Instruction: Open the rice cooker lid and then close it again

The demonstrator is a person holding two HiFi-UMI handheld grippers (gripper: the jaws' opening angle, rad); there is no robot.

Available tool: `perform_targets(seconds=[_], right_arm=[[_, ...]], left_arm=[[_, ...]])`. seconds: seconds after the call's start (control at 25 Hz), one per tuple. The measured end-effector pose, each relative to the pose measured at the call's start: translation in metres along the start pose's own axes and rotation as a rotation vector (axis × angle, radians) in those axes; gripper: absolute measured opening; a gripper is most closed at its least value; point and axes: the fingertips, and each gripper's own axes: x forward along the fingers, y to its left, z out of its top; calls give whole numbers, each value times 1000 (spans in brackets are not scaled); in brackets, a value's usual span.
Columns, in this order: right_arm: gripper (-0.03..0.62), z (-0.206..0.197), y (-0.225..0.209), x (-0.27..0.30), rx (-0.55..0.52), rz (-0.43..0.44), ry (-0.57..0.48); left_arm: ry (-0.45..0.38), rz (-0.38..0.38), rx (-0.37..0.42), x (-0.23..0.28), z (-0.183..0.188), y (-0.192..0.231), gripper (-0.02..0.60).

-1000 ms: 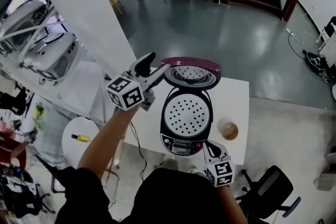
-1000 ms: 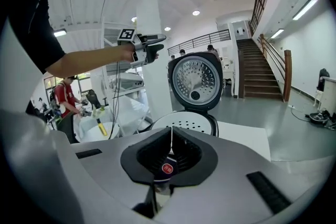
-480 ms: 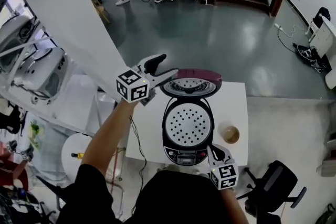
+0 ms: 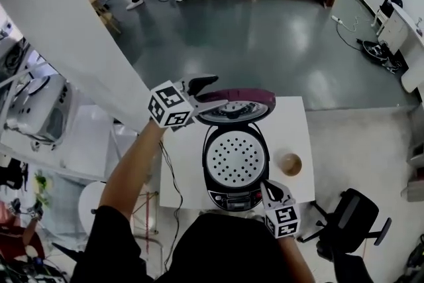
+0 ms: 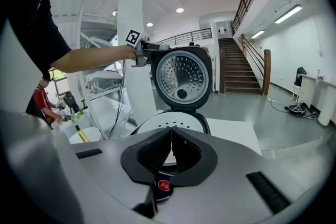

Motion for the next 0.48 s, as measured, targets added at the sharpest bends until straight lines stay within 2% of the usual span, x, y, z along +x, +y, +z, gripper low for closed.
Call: perform_targets(seconds=[0.2,0.32,0.48], right_arm=[[2,-6,2,5,20,-13,13],[2,-5,2,7,22,-25,11],[2,-3,4,10,26,-31,18]], left_arm=[[-30,-92,-100,5,2,0,291],[-31,-125,-114,6,2,-2,229],[-2,-168,-118,8,0,-7,194]])
